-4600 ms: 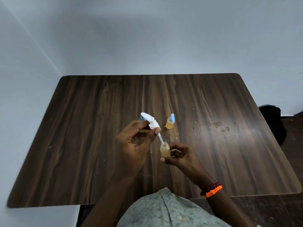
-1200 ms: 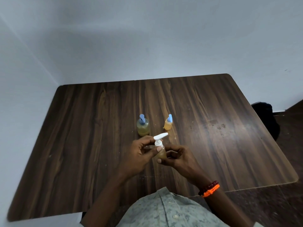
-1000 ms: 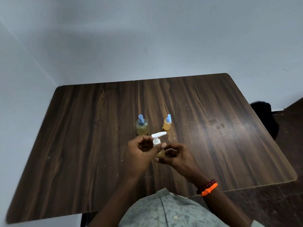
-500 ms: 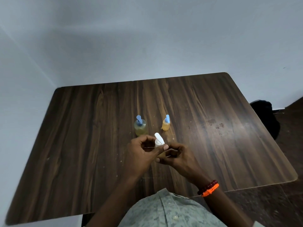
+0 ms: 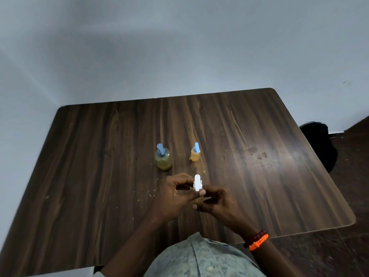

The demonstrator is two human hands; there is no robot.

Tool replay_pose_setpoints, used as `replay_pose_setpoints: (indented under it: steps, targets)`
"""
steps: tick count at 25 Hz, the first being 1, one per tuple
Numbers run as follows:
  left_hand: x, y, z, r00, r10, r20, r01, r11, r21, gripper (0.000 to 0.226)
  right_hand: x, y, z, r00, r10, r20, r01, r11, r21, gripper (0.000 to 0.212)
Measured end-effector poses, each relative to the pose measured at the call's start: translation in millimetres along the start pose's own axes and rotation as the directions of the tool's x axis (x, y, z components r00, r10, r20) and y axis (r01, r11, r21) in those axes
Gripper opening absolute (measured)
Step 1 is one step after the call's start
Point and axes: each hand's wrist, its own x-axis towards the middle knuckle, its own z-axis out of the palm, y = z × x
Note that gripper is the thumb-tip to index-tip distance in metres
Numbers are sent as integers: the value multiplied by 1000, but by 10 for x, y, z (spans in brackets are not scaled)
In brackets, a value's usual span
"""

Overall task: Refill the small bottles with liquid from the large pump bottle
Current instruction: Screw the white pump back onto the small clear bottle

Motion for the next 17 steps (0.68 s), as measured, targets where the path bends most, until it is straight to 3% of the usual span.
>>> replay_pose_setpoints:
  steps: [7, 10, 17]
  targets:
    - [326, -223, 582, 992, -79, -97, 83, 996, 42, 20, 237, 253, -318, 966, 44, -255, -137, 923, -361, 26]
    - [673, -287, 831, 992, -100, -83, 105, 993, 49, 17, 437, 352, -608, 944, 8, -329, -141, 913, -383, 14]
    - [1553, -477, 1167, 965, -157, -210, 192, 969, 155, 18, 1150, 604, -1177, 924, 23, -381, -171, 917, -359, 21]
